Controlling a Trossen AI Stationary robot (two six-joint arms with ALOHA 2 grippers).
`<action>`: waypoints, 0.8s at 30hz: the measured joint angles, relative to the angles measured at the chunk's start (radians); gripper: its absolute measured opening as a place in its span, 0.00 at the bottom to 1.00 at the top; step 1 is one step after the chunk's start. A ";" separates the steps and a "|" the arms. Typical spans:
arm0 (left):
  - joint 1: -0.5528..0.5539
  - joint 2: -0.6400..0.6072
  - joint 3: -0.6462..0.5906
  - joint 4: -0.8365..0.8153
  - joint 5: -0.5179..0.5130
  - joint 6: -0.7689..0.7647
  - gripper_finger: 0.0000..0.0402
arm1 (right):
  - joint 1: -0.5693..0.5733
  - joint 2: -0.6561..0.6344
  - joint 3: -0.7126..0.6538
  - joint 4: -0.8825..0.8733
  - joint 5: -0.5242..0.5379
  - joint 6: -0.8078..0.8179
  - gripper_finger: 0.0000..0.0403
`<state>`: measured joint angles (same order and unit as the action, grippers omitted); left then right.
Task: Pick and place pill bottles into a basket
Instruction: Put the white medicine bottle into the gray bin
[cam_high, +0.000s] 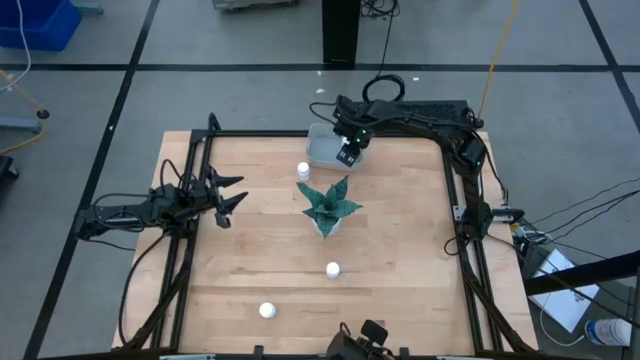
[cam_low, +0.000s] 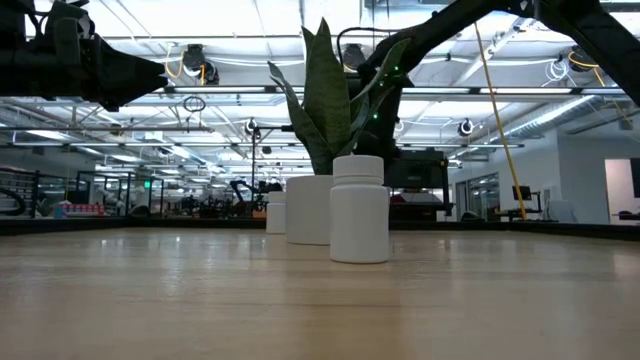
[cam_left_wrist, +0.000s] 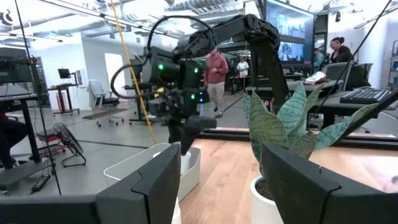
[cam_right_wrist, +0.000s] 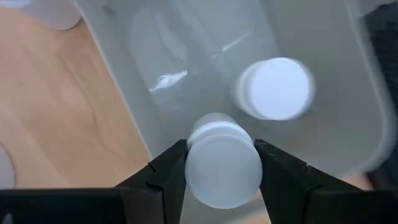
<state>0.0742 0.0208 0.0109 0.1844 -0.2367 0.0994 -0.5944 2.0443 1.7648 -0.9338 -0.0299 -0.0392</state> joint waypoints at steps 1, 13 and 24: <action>0.000 0.000 0.000 0.000 0.000 0.000 0.57 | 0.000 0.001 -0.011 0.011 -0.013 -0.001 0.39; 0.000 0.000 0.000 0.000 0.000 0.000 0.57 | -0.002 0.001 -0.074 0.105 -0.053 -0.007 0.41; 0.000 0.000 0.000 0.000 0.000 0.000 0.57 | -0.002 0.001 -0.077 0.136 -0.076 -0.009 0.44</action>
<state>0.0746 0.0205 0.0106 0.1844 -0.2367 0.0994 -0.5961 2.0449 1.6881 -0.7980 -0.1054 -0.0477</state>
